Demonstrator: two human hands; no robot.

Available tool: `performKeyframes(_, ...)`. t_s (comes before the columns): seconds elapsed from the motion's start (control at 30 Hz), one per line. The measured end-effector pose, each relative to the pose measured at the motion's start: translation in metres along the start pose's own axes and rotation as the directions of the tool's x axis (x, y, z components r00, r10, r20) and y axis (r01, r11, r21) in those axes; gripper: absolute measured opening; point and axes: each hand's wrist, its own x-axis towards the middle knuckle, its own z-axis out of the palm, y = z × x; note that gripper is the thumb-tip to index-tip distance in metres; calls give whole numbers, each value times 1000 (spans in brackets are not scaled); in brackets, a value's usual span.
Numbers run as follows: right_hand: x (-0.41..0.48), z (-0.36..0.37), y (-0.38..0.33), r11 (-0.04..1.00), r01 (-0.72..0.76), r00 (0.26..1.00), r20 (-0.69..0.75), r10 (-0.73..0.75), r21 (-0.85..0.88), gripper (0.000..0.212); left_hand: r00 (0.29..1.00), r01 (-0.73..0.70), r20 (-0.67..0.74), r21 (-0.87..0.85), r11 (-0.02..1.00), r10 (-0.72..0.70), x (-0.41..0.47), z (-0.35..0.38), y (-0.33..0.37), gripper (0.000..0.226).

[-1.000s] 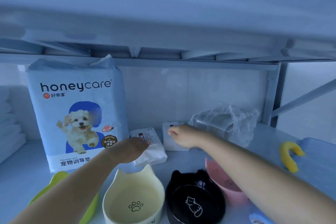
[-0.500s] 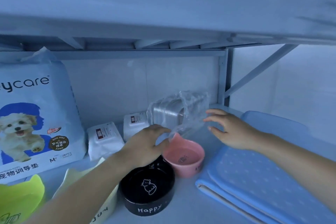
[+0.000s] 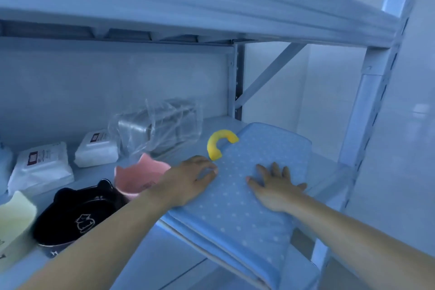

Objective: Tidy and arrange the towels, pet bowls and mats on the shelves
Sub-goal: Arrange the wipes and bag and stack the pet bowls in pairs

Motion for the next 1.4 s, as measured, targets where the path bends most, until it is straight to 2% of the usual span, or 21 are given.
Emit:
performKeyframes(0.07, 3, 3, 9, 999, 27, 999, 20, -27, 18, 65, 994, 80, 70, 9, 997, -80, 8, 13, 4, 43)
performKeyframes(0.27, 32, -11, 51, 978, 208, 976, 68, -206, -20, 66, 957, 232, 159, 80, 969, -242, 2, 43, 42, 61)
performKeyframes(0.37, 46, -23, 86, 942, 335, 939, 94, -331, -28, 62, 940, 243, 212, 132, 961, -267, -2, 55, 76, 68)
performKeyframes(0.43, 53, -34, 113, 914, 406, 909, 122, -400, -29, 60, 946, 215, 231, 85, 973, -229, -3, 59, 96, 65)
performKeyframes(0.53, 59, -49, 141, 898, 440, 893, 105, -437, -5, 61, 980, 146, 145, -48, 988, -138, 1, 65, 112, 54)
performKeyframes(0.63, 58, -49, 146, 908, 412, 908, 53, -416, 79, 58, 998, 61, -17, -76, 995, -63, 12, 78, 118, 62)
performKeyframes(0.77, 56, -43, 161, 903, 428, 899, 123, -421, -41, 59, 1000, 19, -14, -107, 994, -20, 25, 99, 134, 44)
performKeyframes(0.9, 65, -60, 188, 911, 412, 902, 132, -411, 24, 58, 1000, 1, 22, -71, 997, 1, 37, 116, 156, 63)
performKeyframes(1.07, 67, -66, 187, 892, 441, 894, 43, -447, 101, 52, 999, -45, 2, -99, 994, 45, 46, 120, 164, 56)
performKeyframes(1.17, 63, -68, 167, 837, 528, 849, -78, -522, 142, 48, 995, -84, -61, -132, 988, 76, 45, 109, 155, 41)
performKeyframes(1.27, 59, -75, 134, 756, 629, 777, -187, -601, 181, 46, 989, -69, -141, -97, 993, 54, 41, 90, 137, 44)
performKeyframes(1.4, 62, -78, 75, 659, 723, 691, -224, -688, 208, 46, 980, 47, -194, -15, 999, -49, 30, 55, 98, 58)
